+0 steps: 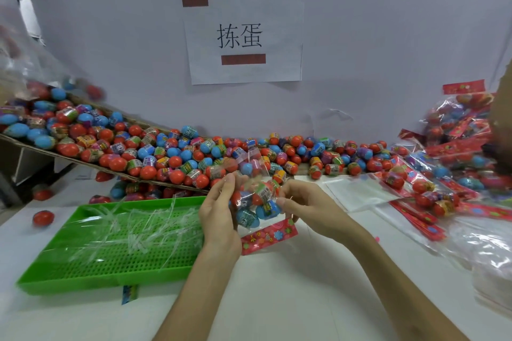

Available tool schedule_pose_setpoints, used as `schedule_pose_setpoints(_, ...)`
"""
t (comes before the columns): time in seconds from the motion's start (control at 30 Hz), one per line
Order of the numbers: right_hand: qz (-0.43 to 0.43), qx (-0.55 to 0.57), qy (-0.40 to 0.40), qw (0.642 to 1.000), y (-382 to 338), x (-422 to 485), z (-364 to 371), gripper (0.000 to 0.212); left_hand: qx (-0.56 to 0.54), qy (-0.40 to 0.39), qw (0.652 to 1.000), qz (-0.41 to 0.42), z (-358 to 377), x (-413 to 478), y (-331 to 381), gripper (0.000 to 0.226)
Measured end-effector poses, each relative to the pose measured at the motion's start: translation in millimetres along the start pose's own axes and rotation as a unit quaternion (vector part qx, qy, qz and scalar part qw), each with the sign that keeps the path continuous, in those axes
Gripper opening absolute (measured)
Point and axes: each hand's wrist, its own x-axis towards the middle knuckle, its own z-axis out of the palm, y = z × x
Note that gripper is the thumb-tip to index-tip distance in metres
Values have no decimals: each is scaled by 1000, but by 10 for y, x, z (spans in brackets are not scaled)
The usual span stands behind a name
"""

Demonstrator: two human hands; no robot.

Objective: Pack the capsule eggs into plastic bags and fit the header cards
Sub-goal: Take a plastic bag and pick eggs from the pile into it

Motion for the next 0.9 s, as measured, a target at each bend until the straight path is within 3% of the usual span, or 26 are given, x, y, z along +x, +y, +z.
schedule_pose_setpoints(0.23,43,48,18,998,25,51,38,16,-26,-5,1000,2,1,-1,63,38)
schedule_pose_setpoints(0.4,-4,2,40,999,43,42,82,14,-12,-7,1000,-2,1,-17,32,11)
schedule_pose_setpoints(0.53,-13,-27,39,999,33,35,59,18,-14,-6,1000,1,-5,-1,44,18)
schedule_pose_setpoints(0.67,-13,-52,37,998,24,23,-17,16,4,-8,1000,8,0,-8,21,8)
schedule_pose_setpoints(0.9,-2,129,129,983,-20,59,-38,13,89,-65,994,3,47,-82,-22,7)
